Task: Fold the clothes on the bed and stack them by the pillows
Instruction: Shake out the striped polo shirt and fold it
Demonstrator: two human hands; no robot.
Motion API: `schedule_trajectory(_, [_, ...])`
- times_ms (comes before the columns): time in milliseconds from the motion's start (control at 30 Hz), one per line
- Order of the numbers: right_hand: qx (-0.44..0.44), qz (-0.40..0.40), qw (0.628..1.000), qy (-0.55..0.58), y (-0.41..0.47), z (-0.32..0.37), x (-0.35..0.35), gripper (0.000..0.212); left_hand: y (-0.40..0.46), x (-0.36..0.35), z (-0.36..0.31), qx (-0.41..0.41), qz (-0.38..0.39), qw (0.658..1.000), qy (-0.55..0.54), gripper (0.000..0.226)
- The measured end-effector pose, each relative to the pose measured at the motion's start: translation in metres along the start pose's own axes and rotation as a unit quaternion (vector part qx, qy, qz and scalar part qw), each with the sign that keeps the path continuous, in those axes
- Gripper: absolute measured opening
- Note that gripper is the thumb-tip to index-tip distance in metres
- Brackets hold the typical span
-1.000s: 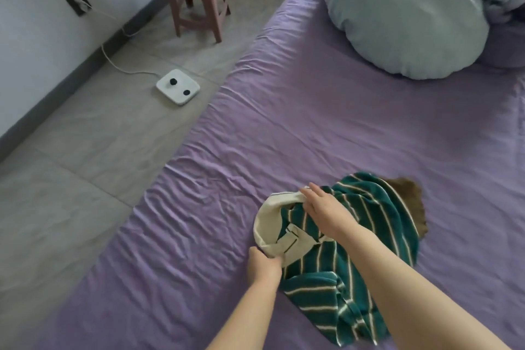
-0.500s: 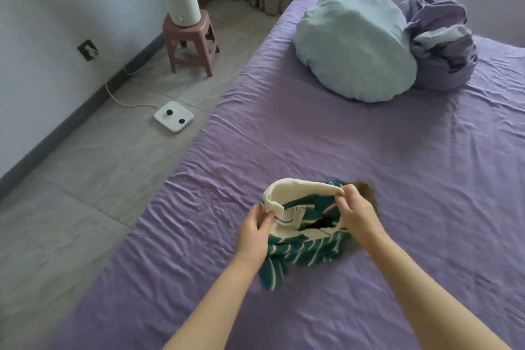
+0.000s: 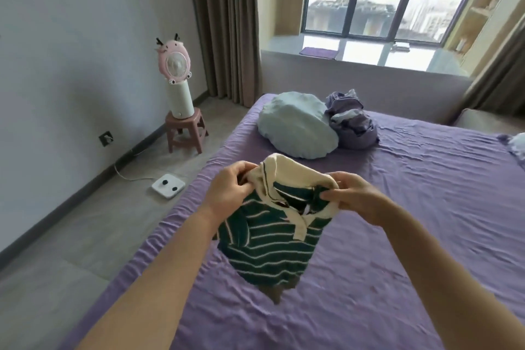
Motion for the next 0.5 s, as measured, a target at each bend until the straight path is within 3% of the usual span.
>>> schedule_trajectory(67, [0.004,-0.03,0.993,-0.111,-0.025,0.01,0.006,0.016,-0.017,0.01,-0.026,-0.043,-0.006,0.999,0.026,0.026])
schedule_trajectory(133, [0.008,-0.071,0.988,-0.136,-0.048,0.02,0.012,0.013,-0.034,0.022,-0.049,-0.091,-0.043,0.992,0.078,0.023])
schedule_trajectory(300, [0.089,-0.048,0.994,0.039,-0.114,0.047,0.021,0.023,-0.073,0.053,-0.093,-0.176,-0.108,0.967,0.148,0.011])
schedule_trajectory(400, [0.124,-0.044,0.988,0.081,-0.152,0.059,0.021,0.014,-0.092,0.072,-0.106,-0.157,-0.116,0.98,0.041,0.014])
schedule_trajectory(500, [0.122,-0.083,0.989,-0.02,-0.184,0.065,0.017,0.016,-0.112,0.08,-0.11,-0.091,-0.096,0.987,-0.087,0.006])
Point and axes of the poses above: each hand's wrist, its own y-axis towards the middle knuckle, its own x-axis out of the back of the hand, z = x × y, the point moved 4 cm from there along y, towards the middle knuckle, and after that the axes turned 4 degrees about -z, right-handed, at the moved point
